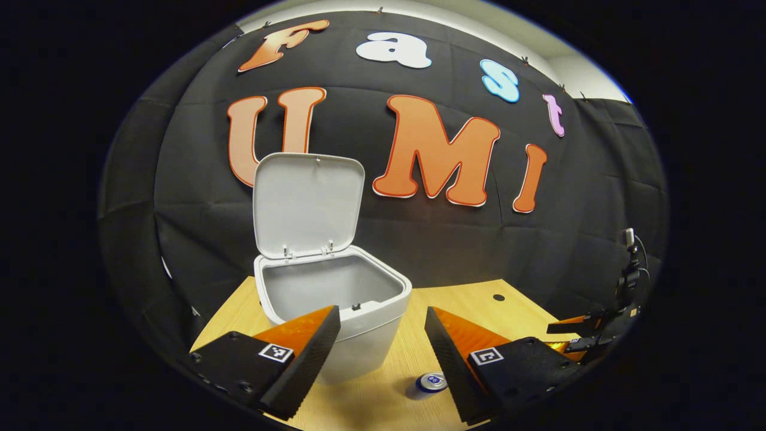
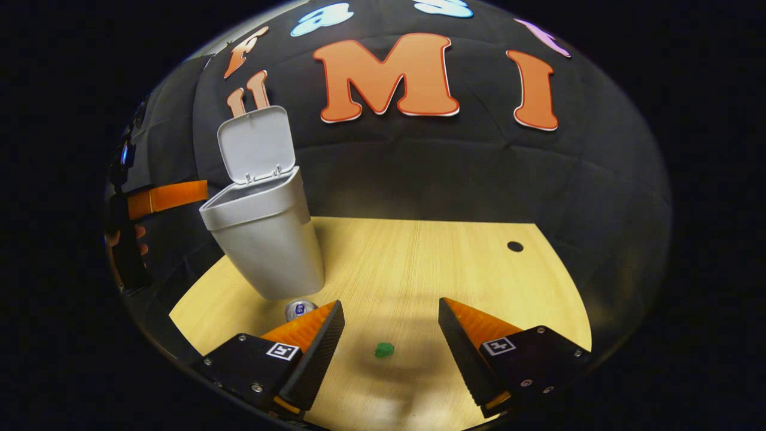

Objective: Press the lid of the desktop garbage bin to open it, pick up the crumpled paper on the desktop and throw it into the bin, then pick up the pop can on the desktop and drop it into the bin, and finally close the garbage bin lid.

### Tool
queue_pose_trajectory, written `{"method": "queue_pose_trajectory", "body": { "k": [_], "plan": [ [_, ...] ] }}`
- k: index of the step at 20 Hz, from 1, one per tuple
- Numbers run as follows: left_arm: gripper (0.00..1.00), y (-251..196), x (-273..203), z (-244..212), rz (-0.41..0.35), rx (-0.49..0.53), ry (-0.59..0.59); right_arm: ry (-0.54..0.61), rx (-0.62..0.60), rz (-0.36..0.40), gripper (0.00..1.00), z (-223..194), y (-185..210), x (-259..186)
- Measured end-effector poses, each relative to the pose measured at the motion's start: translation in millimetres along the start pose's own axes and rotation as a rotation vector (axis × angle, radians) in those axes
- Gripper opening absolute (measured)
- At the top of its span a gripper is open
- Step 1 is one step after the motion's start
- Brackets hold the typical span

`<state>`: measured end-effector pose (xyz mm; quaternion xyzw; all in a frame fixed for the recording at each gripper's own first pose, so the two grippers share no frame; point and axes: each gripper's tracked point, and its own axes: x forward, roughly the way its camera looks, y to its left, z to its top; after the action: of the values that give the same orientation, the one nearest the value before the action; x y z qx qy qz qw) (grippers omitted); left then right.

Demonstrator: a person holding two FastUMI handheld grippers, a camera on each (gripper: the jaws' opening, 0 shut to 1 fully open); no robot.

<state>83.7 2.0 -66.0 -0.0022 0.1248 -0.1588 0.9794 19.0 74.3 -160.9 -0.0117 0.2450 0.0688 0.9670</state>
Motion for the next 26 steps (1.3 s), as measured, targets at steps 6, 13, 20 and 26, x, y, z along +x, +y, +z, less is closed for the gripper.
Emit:
{"method": "queue_pose_trajectory", "body": {
  "k": [6, 13, 20, 26],
  "plan": [
    [0.92, 25, -3, -20, 0.037, 0.012, 0.048, 0.169, -0.019, 0.014, 0.95, -59, 5, 35],
    [0.95, 56, -14, -32, 0.08, 0.059, 0.074, 0.379, -0.042, 0.003, 0.96, -125, 7, 82],
    [0.95, 77, -16, -40, 0.105, 0.03, 0.094, 0.484, -0.081, 0.022, 0.83, -145, 15, 104],
    [0.96, 96, -16, -41, 0.13, 0.037, 0.103, 0.51, -0.104, 0.009, 0.54, -152, 21, 111]
  ]
}}
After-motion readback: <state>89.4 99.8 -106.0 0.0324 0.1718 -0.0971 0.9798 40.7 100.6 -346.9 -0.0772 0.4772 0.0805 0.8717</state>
